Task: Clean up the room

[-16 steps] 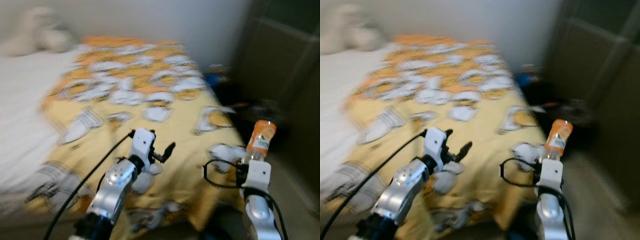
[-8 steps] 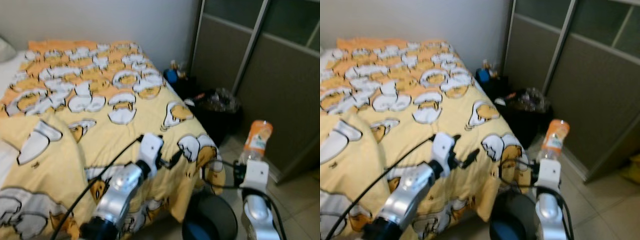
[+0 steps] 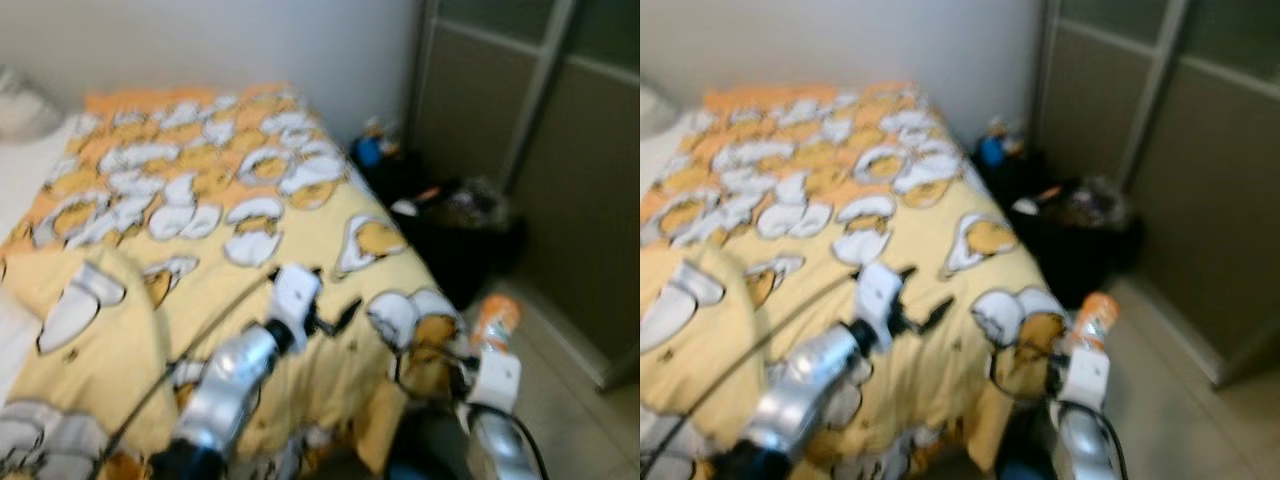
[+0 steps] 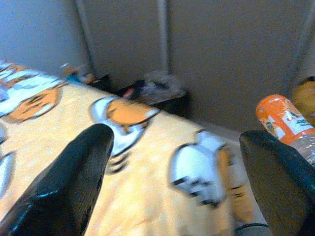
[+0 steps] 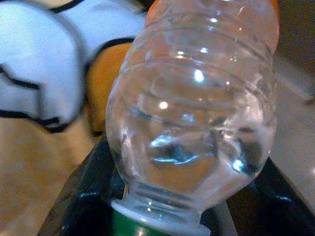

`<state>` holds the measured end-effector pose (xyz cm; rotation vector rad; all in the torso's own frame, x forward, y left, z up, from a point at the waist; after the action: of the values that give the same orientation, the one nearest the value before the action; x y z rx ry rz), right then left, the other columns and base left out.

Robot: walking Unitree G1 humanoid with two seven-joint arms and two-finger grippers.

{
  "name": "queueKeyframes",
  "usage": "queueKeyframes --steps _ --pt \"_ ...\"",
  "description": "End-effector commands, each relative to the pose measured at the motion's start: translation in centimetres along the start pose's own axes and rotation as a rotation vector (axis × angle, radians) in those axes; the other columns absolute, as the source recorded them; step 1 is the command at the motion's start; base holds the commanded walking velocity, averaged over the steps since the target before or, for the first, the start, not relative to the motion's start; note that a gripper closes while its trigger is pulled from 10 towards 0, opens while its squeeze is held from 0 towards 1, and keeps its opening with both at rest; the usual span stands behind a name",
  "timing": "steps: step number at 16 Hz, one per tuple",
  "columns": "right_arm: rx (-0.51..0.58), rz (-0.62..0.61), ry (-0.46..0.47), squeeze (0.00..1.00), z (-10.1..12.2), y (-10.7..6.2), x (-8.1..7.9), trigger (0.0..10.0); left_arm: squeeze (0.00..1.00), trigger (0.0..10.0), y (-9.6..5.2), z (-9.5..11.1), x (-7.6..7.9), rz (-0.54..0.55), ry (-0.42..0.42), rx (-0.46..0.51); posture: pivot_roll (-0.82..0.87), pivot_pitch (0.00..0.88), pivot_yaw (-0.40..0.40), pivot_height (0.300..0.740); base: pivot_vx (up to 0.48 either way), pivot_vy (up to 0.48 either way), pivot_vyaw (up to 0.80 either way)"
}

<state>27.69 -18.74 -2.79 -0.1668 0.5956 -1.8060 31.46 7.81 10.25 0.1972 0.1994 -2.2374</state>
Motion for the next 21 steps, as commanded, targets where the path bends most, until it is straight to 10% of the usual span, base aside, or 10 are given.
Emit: queueKeyframes --steps 1,10,14,16,17,18,19,21 --pt "-0.054 -0.005 -0.004 0.00 -1.2 -0.3 0.7 0.0 0.00 10.0 0.0 0.6 0.1 -0.018 -0.006 0.011 0.10 0.135 0.072 0.740 0.000 0.000 0.00" --pt "-0.257 -0.105 -0.396 0.00 -4.3 -1.3 6.1 0.0 0.00 10.0 -1.7 1.2 7.1 -0.274 -0.162 -0.031 0.02 0.397 0.011 0.740 0.000 0.000 0.00" --pt "-0.216 -0.145 -0.408 0.00 -2.7 -0.6 6.7 0.0 0.00 10.0 -3.8 3.2 10.7 -0.505 0.067 0.015 0.05 0.449 0.026 0.740 0.000 0.000 0.00" --pt "-0.176 -0.133 -0.398 0.00 -1.6 0.0 6.1 0.0 0.00 10.0 -3.8 3.5 9.5 -0.460 0.090 0.004 0.08 0.471 0.042 0.740 0.000 0.000 0.00" --pt "-0.124 -0.122 -0.414 0.13 -0.2 0.6 5.4 1.6 0.00 10.0 -3.9 3.7 8.7 -0.426 0.089 -0.006 0.09 0.474 0.045 0.740 0.000 0.000 0.00" --pt "-0.095 -0.130 -0.435 0.65 0.4 0.9 5.3 4.7 0.00 10.0 -4.1 3.7 8.6 -0.418 0.094 -0.012 0.10 0.481 0.046 0.740 0.000 0.000 0.00" --pt "-0.100 -0.107 -0.402 1.00 0.7 1.1 4.8 10.0 0.00 10.0 -4.4 3.5 8.6 -0.422 0.100 -0.024 0.11 0.478 0.045 0.740 0.000 0.000 0.00" --pt "-0.106 -0.076 -0.354 1.00 1.0 1.4 3.9 10.0 0.00 10.0 -4.7 3.2 8.6 -0.414 0.115 -0.043 0.11 0.470 0.041 0.740 0.000 0.000 0.00"
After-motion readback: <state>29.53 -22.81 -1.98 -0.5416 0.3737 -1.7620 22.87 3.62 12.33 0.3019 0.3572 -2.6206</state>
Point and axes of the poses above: a point about 5 cm out from each wrist's last joint towards the gripper, its own y axis pointing out of the wrist towards the gripper, its own z axis along the axis of the wrist's last joint, x = y × z, the point moved 2 cm from there along y, pointing out of the wrist towards the gripper, and after that the axes turned 7 degrees about y, right-handed, at the moved point
